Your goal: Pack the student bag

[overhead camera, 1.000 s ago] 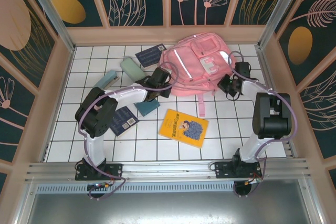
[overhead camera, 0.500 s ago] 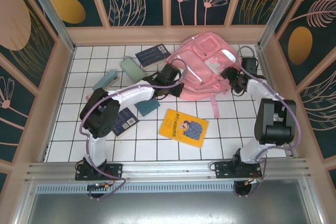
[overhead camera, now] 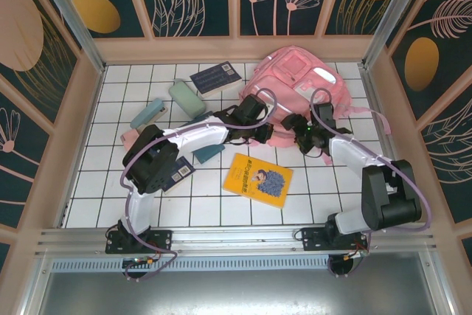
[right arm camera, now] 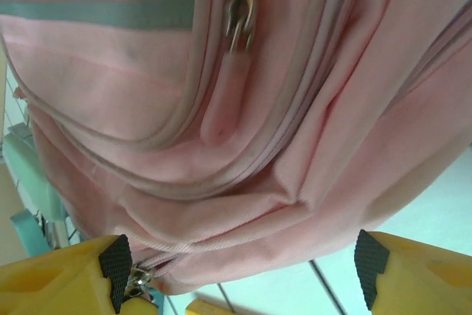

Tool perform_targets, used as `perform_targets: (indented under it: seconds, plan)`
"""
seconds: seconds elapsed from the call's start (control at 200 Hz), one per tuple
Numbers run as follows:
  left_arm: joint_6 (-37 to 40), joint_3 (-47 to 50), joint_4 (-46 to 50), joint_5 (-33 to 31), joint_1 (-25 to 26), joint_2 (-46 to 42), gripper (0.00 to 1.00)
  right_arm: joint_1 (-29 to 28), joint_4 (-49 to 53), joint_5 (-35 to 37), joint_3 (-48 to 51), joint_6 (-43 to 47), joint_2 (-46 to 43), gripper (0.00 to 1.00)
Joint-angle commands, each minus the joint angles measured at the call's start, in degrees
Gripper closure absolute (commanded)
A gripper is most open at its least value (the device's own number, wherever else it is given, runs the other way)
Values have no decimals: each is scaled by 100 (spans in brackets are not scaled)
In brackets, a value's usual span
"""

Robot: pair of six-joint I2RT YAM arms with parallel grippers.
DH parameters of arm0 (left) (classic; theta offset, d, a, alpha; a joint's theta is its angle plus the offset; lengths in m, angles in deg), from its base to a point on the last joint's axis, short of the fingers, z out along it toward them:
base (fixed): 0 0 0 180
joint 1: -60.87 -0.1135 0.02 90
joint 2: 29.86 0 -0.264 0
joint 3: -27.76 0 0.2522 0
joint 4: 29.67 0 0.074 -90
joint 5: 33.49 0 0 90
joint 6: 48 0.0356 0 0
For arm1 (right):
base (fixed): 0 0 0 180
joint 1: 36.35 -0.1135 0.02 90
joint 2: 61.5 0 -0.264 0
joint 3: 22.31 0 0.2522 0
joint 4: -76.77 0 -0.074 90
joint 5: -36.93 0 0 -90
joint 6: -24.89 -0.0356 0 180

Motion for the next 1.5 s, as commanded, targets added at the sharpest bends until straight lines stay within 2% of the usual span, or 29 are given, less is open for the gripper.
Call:
perform_targets:
  seconds: [0.0,0.07,0.12,0.18,0.37,0.525,0.71,0.851,1.026,1.126,1.291,1.496]
  plan:
    - [113,169,34,156,103,-112,100,-112,-595,-34,19,-613,286,23]
    - [150,260,96,96,116,-130,100,-112,-676,-42,-14,-687,511,31]
    - [155,343,110,65,124,-148,100,-111,-679,17,-58,-690,640,42]
    - [154,432,131,-29,126,-189,100,-109,-658,66,-95,-649,747,51]
    - [243,533,383,-845,114,-223,100,32,-103,482,-255,-354,775,100]
    - [370,494,627,-1527,-76,-154,100,439,165,561,-203,-74,559,100]
    - [374,279,769,-1775,-758,83,100,839,338,498,-143,279,312,100]
    - [462,-244,933,-2245,-1121,441,100,1012,472,473,-273,610,237,100]
    - [432,-971,1035,-2174,-1456,852,100,1277,723,499,-532,1004,267,100]
    - [518,-1046,930,-1664,-1457,801,100,1447,793,482,-667,1231,296,100]
    - [521,-443,634,-1040,-1320,253,100,1706,965,541,-1085,1638,565,100]
    - [543,137,602,-932,-539,-372,100,2103,1205,663,-1628,1858,895,100]
